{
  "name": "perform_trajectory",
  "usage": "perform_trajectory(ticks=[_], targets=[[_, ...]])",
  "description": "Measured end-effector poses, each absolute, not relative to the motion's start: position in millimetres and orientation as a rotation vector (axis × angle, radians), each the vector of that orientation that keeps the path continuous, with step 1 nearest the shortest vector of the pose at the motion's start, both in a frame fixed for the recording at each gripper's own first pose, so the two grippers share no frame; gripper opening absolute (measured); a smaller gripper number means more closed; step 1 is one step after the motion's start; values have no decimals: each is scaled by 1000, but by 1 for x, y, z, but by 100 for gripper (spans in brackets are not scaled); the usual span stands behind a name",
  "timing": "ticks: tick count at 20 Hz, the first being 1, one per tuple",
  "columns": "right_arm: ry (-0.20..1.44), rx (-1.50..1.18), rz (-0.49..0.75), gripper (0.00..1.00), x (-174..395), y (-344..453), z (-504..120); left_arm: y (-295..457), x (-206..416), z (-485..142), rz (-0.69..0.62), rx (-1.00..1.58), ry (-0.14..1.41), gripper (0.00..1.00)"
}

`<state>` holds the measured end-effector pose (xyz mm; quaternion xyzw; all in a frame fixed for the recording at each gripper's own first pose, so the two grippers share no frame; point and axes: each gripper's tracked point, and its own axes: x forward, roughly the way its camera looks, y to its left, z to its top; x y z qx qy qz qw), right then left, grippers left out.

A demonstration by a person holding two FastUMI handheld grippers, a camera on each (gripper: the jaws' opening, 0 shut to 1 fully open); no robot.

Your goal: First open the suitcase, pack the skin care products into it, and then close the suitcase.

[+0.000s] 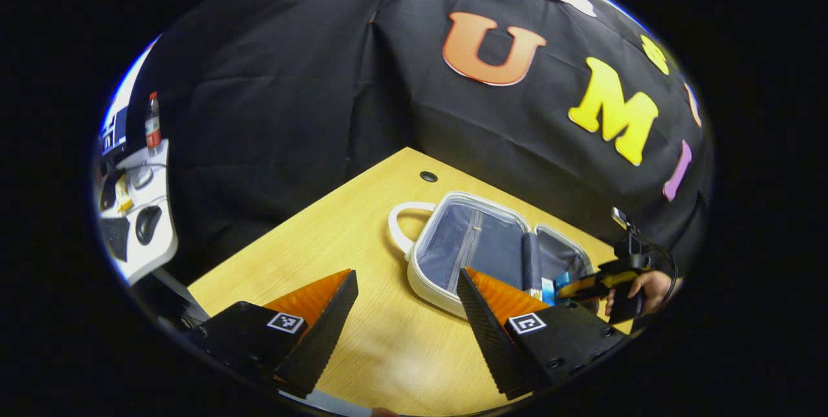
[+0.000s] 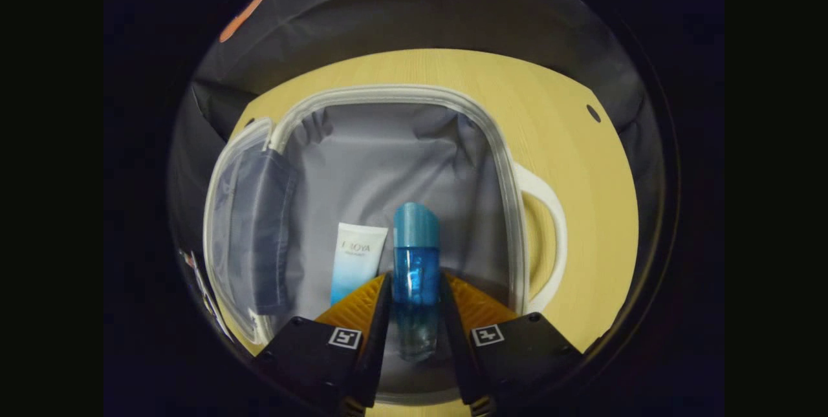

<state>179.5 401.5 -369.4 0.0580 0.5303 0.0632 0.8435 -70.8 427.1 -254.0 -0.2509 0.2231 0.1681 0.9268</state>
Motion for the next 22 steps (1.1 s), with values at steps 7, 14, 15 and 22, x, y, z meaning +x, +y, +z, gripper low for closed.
perform_trajectory(ticks=[7,14,15,22], targets=[[850,-49,343,83,147,375,-269,476,-4,-317,288,-848,485,98],[664,-140,316,84,103,299,-200,490,53,-334,138,-1273,374,96],[671,-134,305,83,97,289,-198,491,59,-340,129,-1327,357,96],[649,-56,211,84,90,242,-185,477,84,-338,24,-1468,351,59]])
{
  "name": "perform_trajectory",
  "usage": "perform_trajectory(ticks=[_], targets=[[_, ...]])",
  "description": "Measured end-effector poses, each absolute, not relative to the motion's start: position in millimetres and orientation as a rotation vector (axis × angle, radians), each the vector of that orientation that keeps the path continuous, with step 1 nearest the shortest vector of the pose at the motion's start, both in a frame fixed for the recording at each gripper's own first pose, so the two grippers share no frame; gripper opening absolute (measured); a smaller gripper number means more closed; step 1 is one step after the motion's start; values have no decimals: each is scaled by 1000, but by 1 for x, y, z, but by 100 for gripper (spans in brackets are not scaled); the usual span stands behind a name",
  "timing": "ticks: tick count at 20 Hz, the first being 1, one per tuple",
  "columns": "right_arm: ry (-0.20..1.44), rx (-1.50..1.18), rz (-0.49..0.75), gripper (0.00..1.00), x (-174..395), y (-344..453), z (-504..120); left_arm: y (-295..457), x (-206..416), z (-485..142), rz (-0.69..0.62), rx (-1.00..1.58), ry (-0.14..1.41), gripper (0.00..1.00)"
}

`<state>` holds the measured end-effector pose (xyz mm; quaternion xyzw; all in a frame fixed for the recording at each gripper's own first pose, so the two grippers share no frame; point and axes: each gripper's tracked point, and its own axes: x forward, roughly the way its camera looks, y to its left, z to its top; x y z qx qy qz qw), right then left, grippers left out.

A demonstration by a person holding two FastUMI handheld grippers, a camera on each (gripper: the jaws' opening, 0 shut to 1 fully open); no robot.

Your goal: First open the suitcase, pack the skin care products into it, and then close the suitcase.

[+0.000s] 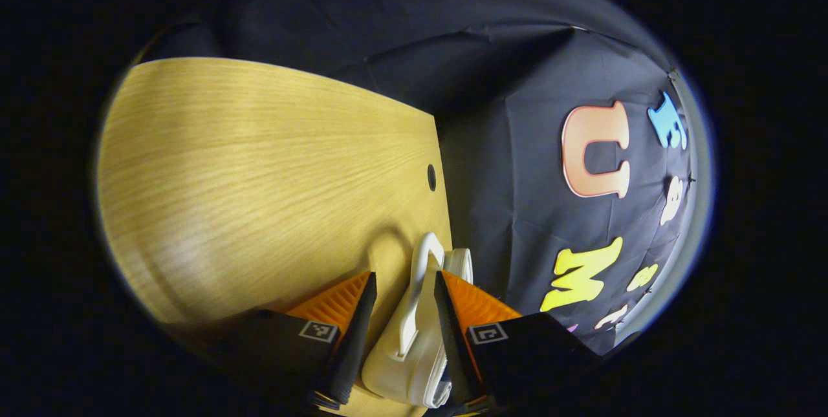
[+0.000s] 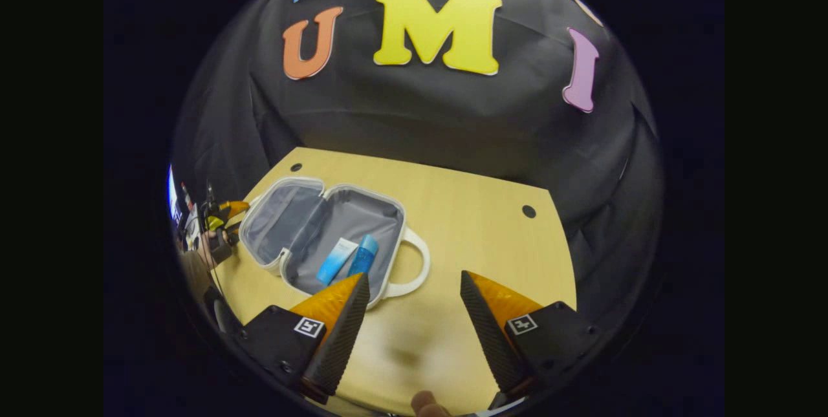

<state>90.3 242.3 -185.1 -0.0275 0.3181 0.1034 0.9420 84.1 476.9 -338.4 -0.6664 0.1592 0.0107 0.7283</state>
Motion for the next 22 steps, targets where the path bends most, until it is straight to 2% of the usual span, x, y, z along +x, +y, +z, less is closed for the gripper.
perform_trajectory(ticks=[1,3,4,5,6,8,14,22], targets=[[637,-55,204,84,91,239,-182,471,85,-334,1,-1483,359,57],[611,-49,205,84,85,237,-172,468,88,-332,8,-1465,357,42],[596,-49,208,83,83,237,-167,470,89,-334,31,-1446,355,25],[582,-56,218,83,82,238,-163,471,88,-329,35,-1444,349,15],[568,-65,229,83,81,238,-159,472,86,-319,34,-1449,333,10],[537,-83,245,83,78,238,-147,472,87,-294,14,-1443,289,6],[393,-90,296,83,71,237,-103,448,81,-204,-86,-1271,202,4],[310,-94,385,82,59,215,-79,344,70,-99,-224,-959,159,4]])
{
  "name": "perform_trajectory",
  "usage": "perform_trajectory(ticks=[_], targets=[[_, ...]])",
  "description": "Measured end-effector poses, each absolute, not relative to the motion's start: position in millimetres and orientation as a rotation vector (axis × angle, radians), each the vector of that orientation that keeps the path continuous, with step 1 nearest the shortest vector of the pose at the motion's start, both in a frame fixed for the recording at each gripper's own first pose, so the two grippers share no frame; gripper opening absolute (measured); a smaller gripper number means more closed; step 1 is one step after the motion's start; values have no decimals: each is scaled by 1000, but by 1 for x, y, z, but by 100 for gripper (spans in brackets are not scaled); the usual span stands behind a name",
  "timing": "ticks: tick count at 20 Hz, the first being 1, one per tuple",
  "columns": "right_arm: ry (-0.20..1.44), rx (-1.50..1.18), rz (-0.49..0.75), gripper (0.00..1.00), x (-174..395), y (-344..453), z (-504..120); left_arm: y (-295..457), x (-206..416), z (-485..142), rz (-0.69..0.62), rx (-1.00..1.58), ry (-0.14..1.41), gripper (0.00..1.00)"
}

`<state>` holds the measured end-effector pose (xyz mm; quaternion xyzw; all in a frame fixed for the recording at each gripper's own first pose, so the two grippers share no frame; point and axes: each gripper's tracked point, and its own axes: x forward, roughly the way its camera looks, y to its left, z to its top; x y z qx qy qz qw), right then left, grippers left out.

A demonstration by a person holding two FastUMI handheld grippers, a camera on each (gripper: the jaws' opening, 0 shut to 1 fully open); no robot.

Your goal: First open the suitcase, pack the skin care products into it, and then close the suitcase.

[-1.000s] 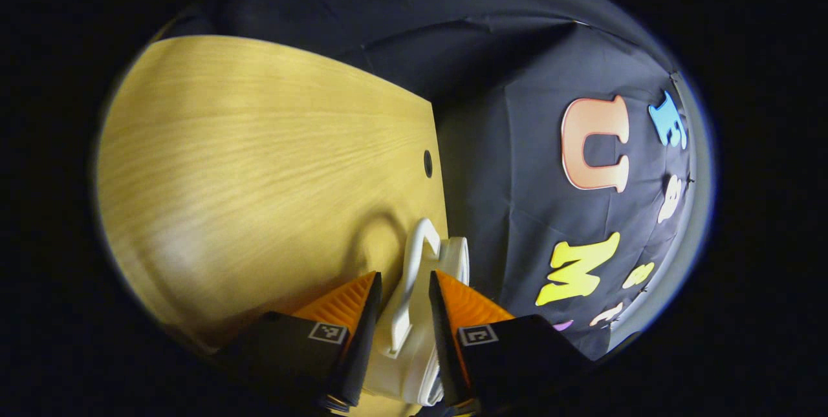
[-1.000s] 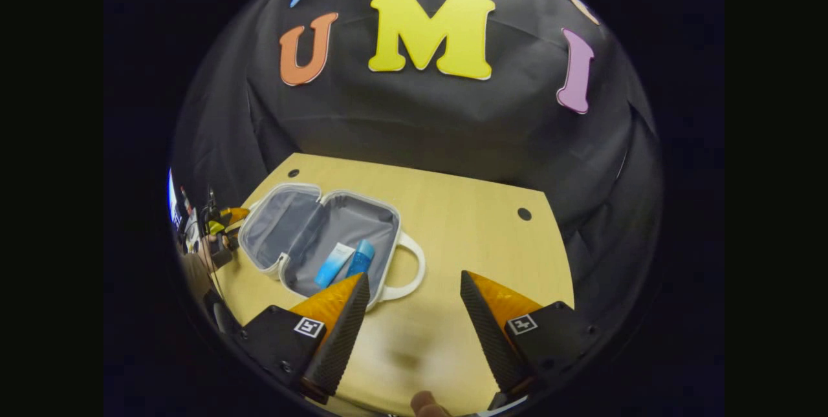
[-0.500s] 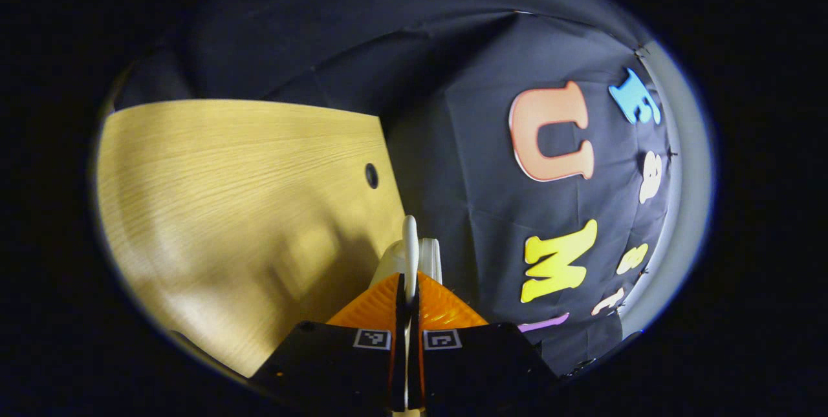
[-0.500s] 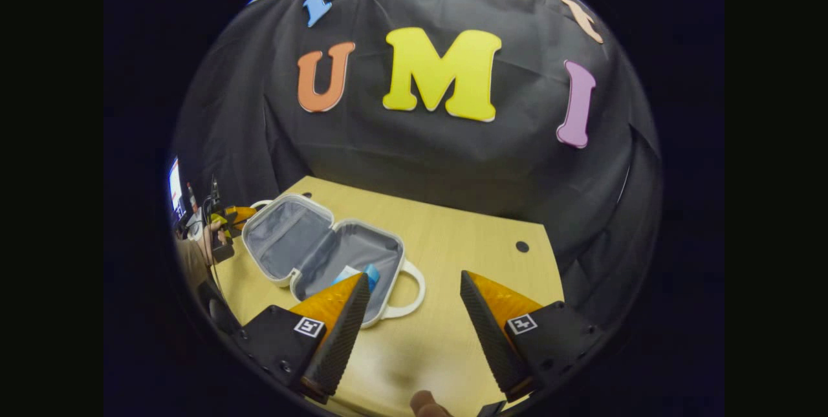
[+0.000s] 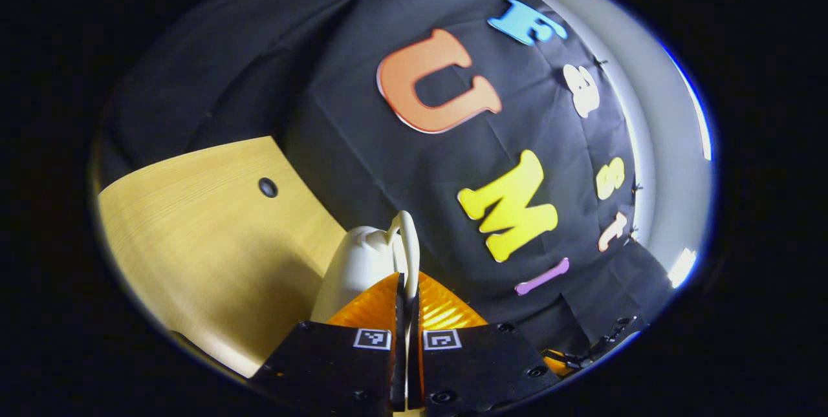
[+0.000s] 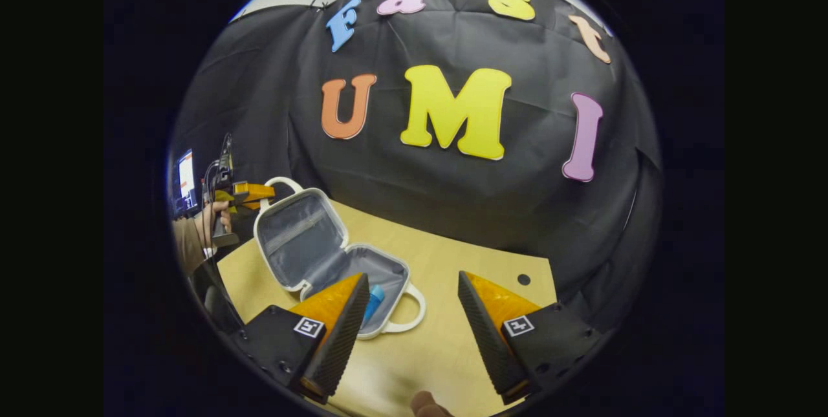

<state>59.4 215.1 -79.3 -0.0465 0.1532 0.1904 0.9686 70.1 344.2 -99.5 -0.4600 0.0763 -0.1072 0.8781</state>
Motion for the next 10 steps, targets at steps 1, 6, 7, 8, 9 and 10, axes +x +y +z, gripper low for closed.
perform_trajectory(ticks=[1,6,7,8,9,10], targets=[[305,-91,387,82,57,210,-78,328,70,-92,-239,-918,161,4],[275,-77,376,82,50,174,-71,247,66,-74,-311,-814,177,4],[272,-75,369,82,50,166,-71,233,66,-75,-320,-810,179,4],[271,-74,368,82,48,159,-70,218,65,-73,-331,-817,181,4],[272,-75,365,82,47,152,-69,208,67,-73,-339,-838,181,4],[273,-77,361,82,48,146,-70,197,68,-73,-348,-863,184,4]])
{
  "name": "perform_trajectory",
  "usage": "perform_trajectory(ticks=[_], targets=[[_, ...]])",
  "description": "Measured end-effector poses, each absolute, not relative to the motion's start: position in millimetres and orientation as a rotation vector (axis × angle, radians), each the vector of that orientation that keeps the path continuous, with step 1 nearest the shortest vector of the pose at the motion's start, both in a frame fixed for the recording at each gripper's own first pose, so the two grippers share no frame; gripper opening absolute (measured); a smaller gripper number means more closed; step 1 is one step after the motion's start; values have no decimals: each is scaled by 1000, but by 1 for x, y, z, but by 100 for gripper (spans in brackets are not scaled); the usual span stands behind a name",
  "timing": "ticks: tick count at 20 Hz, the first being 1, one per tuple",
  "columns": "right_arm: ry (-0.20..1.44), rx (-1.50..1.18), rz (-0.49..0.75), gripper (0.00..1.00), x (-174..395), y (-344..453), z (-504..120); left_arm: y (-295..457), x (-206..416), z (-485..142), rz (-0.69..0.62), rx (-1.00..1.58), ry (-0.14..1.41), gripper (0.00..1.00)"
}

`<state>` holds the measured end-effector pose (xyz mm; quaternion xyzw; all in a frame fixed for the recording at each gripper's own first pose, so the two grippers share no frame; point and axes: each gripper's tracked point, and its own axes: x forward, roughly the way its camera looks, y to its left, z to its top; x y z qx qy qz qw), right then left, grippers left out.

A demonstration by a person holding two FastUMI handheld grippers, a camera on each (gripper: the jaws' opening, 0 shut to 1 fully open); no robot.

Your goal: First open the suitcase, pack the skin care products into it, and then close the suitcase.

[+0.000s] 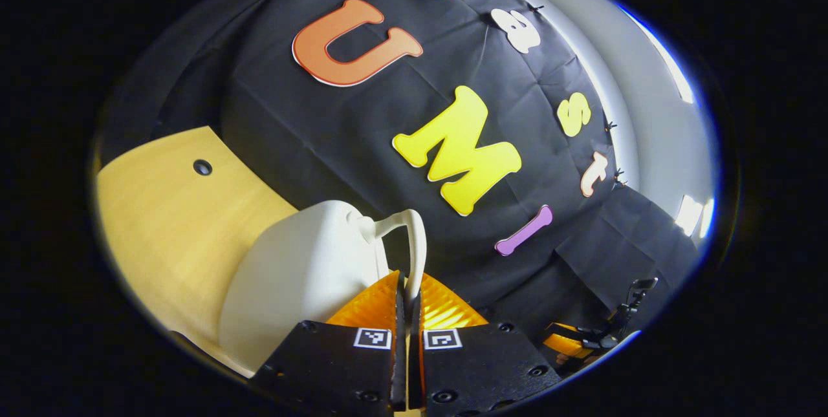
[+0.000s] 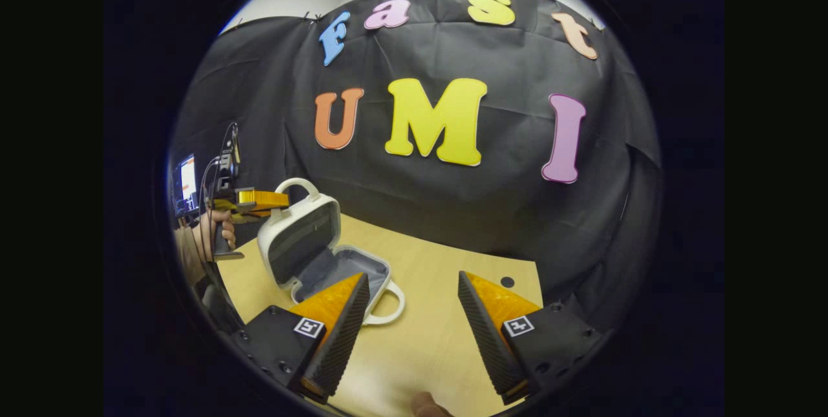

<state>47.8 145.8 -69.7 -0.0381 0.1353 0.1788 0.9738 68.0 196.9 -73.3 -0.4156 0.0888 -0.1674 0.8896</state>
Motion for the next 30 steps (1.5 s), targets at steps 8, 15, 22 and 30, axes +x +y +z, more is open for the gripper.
perform_trajectory(ticks=[8,15,22,30], targets=[[300,-67,327,82,45,101,-77,127,76,-97,-312,-714,226,4],[352,-21,270,82,47,68,-95,58,83,-147,-313,-487,390,4],[391,-2,230,82,43,43,-112,14,94,-221,-257,-173,575,6],[420,46,165,82,42,13,-121,-9,99,-274,-152,31,698,14]])
